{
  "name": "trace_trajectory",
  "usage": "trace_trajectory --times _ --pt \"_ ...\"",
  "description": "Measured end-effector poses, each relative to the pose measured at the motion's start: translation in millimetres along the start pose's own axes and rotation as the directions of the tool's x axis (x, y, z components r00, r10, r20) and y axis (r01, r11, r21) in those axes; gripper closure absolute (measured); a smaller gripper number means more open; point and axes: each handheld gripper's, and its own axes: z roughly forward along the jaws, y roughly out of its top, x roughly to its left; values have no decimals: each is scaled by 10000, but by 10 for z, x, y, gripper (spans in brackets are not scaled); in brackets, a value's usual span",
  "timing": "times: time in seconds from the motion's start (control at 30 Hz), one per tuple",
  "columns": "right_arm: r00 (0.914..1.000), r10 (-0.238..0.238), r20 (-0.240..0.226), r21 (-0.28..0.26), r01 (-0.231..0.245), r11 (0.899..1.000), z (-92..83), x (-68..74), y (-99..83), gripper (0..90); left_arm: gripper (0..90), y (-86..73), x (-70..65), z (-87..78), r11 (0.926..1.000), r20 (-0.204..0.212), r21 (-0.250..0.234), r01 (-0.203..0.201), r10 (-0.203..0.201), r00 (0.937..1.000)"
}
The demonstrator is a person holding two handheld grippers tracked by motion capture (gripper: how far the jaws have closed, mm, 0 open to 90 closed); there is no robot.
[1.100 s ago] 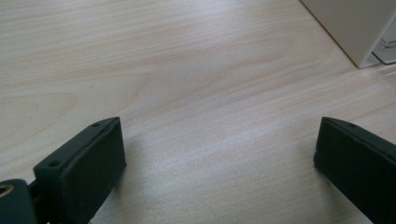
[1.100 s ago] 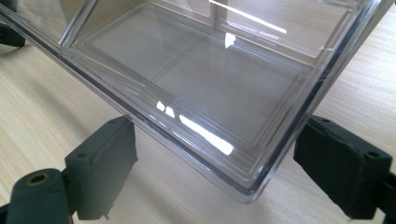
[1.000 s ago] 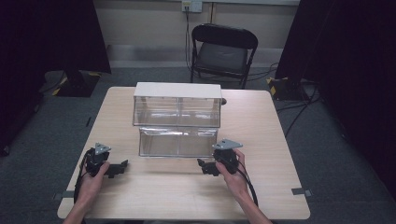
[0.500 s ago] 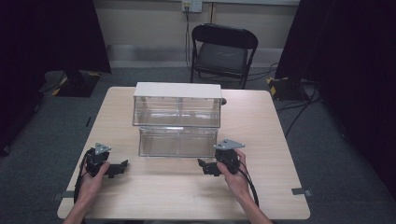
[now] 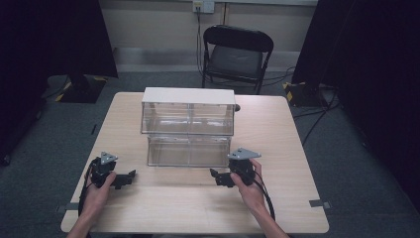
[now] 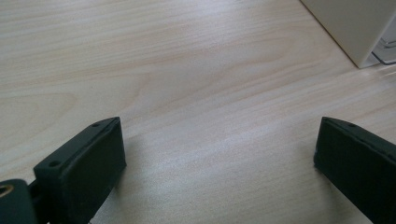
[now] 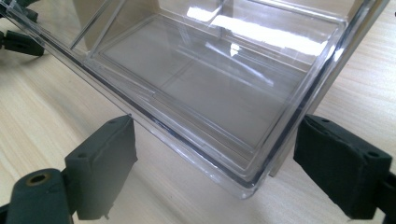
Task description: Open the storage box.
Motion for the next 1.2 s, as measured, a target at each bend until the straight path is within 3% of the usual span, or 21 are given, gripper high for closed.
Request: trace_trajectory --times 0.37,1.2 --pt "9996 59 -272 -239 -65 9997 -39 -20 8 121 15 0 -1 0 10000 -3 -1 7 -7 10000" --pt "9999 -11 -117 -310 7 9995 -66 6 27 121 15 0 0 -1 10000 0 3 4 -4 10000"
